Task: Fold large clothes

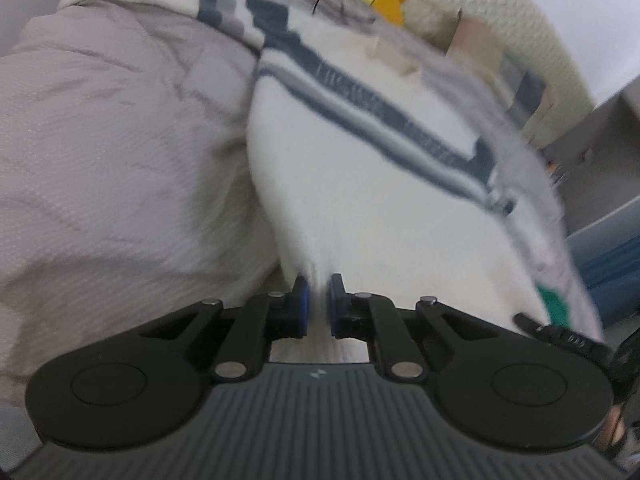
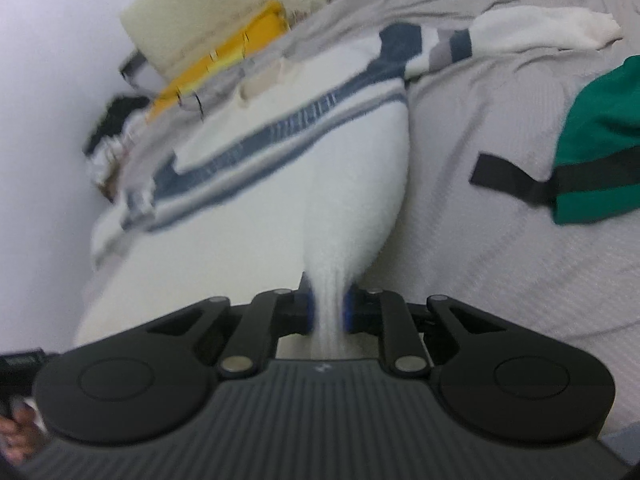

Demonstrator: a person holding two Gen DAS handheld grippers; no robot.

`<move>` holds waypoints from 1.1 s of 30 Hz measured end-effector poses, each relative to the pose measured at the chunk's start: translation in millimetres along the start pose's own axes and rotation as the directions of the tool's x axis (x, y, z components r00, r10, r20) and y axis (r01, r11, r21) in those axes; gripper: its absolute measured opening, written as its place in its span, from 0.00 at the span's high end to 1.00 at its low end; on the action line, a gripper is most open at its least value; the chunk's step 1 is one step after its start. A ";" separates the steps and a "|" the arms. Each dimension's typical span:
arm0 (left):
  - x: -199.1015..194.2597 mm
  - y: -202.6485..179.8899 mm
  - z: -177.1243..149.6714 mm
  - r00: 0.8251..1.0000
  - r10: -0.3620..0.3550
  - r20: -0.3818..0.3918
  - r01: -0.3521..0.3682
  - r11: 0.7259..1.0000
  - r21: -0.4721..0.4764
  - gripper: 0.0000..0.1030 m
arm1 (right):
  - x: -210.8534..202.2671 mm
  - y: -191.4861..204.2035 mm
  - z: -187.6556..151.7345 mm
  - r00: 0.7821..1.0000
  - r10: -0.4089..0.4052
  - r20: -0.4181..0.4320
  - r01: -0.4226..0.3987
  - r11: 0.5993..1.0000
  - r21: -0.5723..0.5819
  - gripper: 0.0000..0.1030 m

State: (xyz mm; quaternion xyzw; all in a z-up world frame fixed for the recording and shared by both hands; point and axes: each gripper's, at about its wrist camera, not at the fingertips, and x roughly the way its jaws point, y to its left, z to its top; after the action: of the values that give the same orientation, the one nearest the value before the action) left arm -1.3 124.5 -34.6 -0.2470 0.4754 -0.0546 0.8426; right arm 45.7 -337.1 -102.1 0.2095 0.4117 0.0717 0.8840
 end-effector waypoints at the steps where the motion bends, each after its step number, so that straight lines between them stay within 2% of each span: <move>1: 4.9 -1.0 -0.7 1.000 0.022 -0.019 -0.022 1.000 0.016 0.89 | 6.8 0.8 -4.0 0.999 -0.030 -0.016 0.029 0.999 -0.023 0.84; 4: 22.7 -1.4 -1.4 0.994 0.081 -0.068 -0.076 0.995 0.064 0.89 | 26.2 -0.2 -12.2 0.994 -0.087 -0.065 0.084 0.996 -0.043 0.84; 8: 27.2 -1.2 -1.6 0.993 0.091 -0.072 -0.085 0.993 0.085 0.88 | 22.1 -2.2 -13.2 0.996 -0.074 -0.052 0.072 0.997 -0.040 0.83; 10: 27.2 0.3 -3.2 0.992 0.097 -0.078 -0.092 0.993 0.076 0.83 | 17.4 -1.5 -14.6 0.997 -0.068 -0.046 0.067 0.997 -0.034 0.80; 11: 26.7 0.6 -3.2 0.992 0.100 -0.079 -0.094 0.993 0.076 0.79 | 15.5 -2.1 -14.1 0.997 -0.071 -0.040 0.070 0.997 -0.034 0.79; 12: 25.5 0.5 -3.2 0.992 0.103 -0.075 -0.097 0.992 0.079 0.69 | 14.3 -2.2 -14.3 0.997 -0.069 -0.036 0.068 0.997 -0.035 0.78; 13: 25.0 -1.8 -3.8 0.992 0.107 -0.071 -0.100 0.991 0.084 0.50 | 13.1 -2.5 -14.3 0.997 -0.067 -0.032 0.066 0.997 -0.033 0.76; 14: 25.0 -3.2 -2.6 0.991 0.120 -0.066 -0.114 0.989 0.092 0.42 | 11.5 -2.8 -14.6 0.998 -0.060 -0.023 0.060 0.998 -0.026 0.76; 15: 23.2 -4.5 -1.2 0.990 0.131 -0.051 -0.125 0.987 0.101 0.40 | 9.7 -3.6 -14.4 0.999 -0.046 -0.016 0.045 0.999 -0.017 0.76; 19: 10.9 -10.4 2.2 0.992 0.126 -0.001 -0.125 0.986 0.108 0.40 | 2.8 -2.5 -10.9 1.000 -0.020 0.021 0.020 1.000 -0.009 0.74; 21: 3.8 -19.0 4.5 0.991 0.127 0.048 -0.132 0.983 0.128 0.40 | -1.5 2.4 -10.0 0.997 -0.035 0.062 0.037 0.999 -0.032 0.62; 22: 0.5 -25.2 5.2 0.989 0.124 0.075 -0.134 0.981 0.141 0.40 | -3.8 4.8 -9.2 0.995 -0.046 0.085 0.050 0.998 -0.047 0.50; 23: -2.9 -31.8 6.6 0.988 0.117 0.105 -0.132 0.978 0.159 0.40 | -7.2 7.9 -8.5 0.992 -0.052 0.116 0.059 0.996 -0.065 0.42; 27: -14.1 -64.6 10.6 0.973 0.074 0.219 -0.124 0.966 0.228 0.40 | -18.4 20.4 -0.8 0.973 -0.049 0.226 0.085 0.984 -0.155 0.42; 33: -22.6 -119.7 13.1 0.932 0.000 0.362 -0.130 0.933 0.337 0.40 | -29.4 40.4 16.8 0.946 -0.002 0.324 0.086 0.966 -0.246 0.42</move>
State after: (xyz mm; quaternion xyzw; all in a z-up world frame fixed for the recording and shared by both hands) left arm 14.4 32.3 44.6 -0.0805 0.3052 -0.0655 0.9466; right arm 41.1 -314.7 -54.6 0.0930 0.2542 0.0693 0.9602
